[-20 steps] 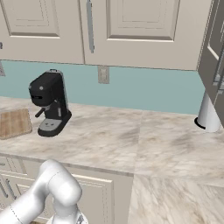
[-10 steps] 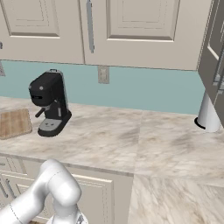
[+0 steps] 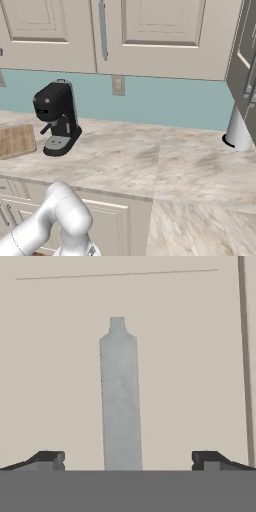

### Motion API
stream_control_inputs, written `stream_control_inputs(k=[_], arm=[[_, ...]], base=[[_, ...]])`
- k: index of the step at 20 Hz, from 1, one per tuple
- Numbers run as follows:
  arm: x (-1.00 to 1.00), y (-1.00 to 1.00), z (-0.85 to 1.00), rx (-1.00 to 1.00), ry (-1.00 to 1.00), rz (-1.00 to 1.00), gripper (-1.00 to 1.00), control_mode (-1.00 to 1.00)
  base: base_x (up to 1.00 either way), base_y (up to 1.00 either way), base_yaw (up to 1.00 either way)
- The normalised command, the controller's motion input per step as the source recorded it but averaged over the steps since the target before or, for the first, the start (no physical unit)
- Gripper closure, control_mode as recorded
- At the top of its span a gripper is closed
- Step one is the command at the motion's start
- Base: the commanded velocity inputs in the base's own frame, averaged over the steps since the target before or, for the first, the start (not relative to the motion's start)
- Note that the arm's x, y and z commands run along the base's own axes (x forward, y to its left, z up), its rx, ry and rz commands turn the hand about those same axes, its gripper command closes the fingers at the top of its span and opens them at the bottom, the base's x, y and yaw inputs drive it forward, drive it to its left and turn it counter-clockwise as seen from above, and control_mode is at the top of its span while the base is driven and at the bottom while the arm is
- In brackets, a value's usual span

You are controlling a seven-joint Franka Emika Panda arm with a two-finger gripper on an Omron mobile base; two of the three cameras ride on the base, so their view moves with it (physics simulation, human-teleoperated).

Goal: Open the drawer on the left and place the cutting tools on the cutting board.

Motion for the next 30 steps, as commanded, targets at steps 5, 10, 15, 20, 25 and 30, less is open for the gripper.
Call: stream_control_inputs(k=[5, 10, 15, 20, 25, 30], arm=[[0.25, 0.06, -0.18, 0.00, -0.13, 0.00, 1.00, -1.00], [0.31, 0.09, -0.01, 0.00, -0.12, 0.00, 1.00, -1.00], [0.24, 0.00, 0.03, 0.00, -0.14, 0.00, 1.00, -1.00], [0.28, 0.04, 0.18, 0.00, -0.11, 0.00, 1.00, -1.00], [0.23, 0.14, 0.23, 0.00, -0.07, 0.00, 1.00, -1.00], [0.19, 0.19, 0.33, 0.02, -0.04, 0.00, 1.00, -1.00]], base=[[0.00, 0.00, 0.00], [0.00, 0.00, 0.00], [0.00, 0.00, 0.00], [0.00, 0.00, 0.00], [0.00, 0.00, 0.00], [0.00, 0.00, 0.00]])
